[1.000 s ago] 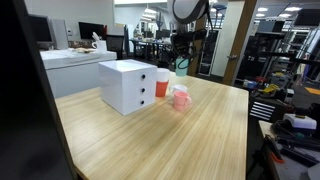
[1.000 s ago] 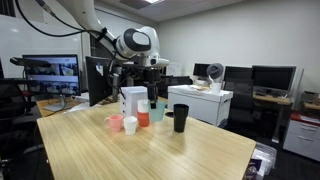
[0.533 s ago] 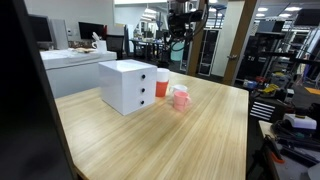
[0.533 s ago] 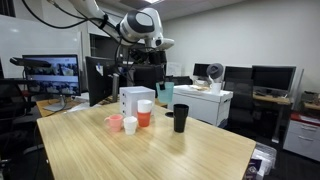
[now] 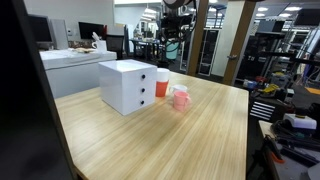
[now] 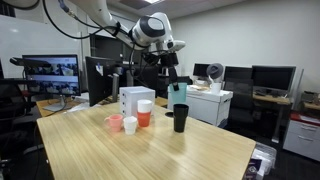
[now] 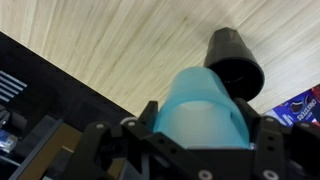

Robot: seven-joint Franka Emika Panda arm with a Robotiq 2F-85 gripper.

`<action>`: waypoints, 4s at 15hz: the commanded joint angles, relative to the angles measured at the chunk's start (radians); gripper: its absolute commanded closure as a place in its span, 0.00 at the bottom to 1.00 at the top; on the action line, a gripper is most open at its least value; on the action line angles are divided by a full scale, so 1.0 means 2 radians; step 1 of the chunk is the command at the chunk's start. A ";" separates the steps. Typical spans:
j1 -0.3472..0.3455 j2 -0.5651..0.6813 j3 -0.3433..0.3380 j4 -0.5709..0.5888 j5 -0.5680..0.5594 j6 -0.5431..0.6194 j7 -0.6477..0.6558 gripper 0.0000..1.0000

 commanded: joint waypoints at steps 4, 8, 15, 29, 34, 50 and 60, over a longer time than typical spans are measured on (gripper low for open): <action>-0.013 0.068 0.002 0.093 0.004 -0.014 -0.021 0.48; -0.012 0.092 0.004 0.120 0.008 -0.015 -0.025 0.48; -0.009 0.116 0.014 0.148 0.019 -0.019 -0.031 0.48; 0.006 0.084 0.020 0.129 0.020 -0.054 -0.018 0.48; 0.005 0.072 0.018 0.102 0.022 -0.068 -0.010 0.48; -0.006 0.050 0.004 0.072 0.017 -0.068 -0.011 0.48; -0.006 0.067 0.010 0.093 0.016 -0.068 -0.016 0.48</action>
